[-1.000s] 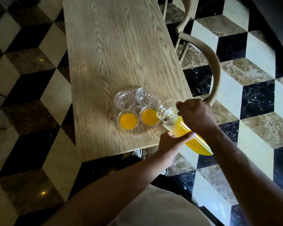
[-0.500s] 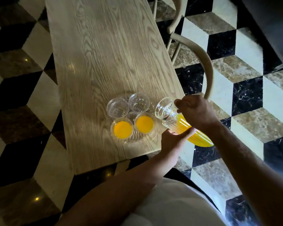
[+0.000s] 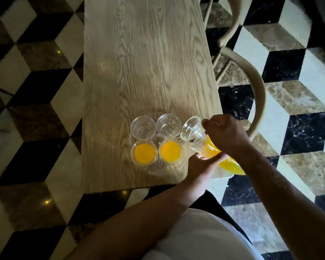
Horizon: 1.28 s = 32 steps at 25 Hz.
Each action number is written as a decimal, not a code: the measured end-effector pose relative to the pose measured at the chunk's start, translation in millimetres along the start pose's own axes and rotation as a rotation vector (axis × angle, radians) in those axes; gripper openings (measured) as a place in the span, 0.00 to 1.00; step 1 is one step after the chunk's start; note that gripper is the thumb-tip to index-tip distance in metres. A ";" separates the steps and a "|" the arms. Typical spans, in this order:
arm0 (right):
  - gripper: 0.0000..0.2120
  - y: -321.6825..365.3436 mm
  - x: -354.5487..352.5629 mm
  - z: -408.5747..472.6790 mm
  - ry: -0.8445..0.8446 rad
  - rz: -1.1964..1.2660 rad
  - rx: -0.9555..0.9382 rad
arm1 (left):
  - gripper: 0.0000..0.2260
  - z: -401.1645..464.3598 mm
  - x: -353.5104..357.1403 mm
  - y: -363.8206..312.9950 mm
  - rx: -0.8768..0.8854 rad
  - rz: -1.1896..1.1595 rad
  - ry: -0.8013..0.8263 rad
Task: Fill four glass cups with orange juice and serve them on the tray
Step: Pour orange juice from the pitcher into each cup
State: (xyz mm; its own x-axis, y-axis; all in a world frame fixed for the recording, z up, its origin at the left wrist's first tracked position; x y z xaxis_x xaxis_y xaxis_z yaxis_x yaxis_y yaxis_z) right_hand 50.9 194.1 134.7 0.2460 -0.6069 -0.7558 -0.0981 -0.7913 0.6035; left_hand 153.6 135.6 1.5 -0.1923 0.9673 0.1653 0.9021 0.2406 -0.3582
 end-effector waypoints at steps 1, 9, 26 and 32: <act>0.21 0.3 0.2 3.8 0.012 -0.010 0.000 | 0.26 1.4 2.3 -1.7 -0.007 -0.026 0.015; 0.20 14.3 4.5 34.0 0.080 -0.049 -0.078 | 0.25 21.6 7.7 -12.3 0.004 -0.133 -0.010; 0.18 35.1 20.9 62.5 0.212 -0.142 -0.099 | 0.39 51.0 19.1 -15.2 -0.037 -0.278 0.007; 0.19 44.7 25.8 64.5 0.281 -0.177 -0.129 | 0.38 43.2 17.4 -25.1 -0.024 -0.341 0.064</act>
State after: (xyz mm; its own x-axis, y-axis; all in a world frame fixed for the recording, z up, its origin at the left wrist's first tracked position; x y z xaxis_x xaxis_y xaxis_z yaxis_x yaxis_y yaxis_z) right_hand -9.4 138.3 125.8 0.5055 -0.4030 -0.7630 0.0877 -0.8557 0.5100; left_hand 111.0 149.9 -26.3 -0.4599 0.8246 0.3295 0.7993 0.5460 -0.2508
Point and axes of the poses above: each hand's wrist, its own z-axis towards the middle knuckle, its own x-axis out of the palm, y = z × x, the point moved 5 cm from there along z, towards the middle knuckle, and after that the axes turned 14 degrees about -x, right-handed, at the moved point
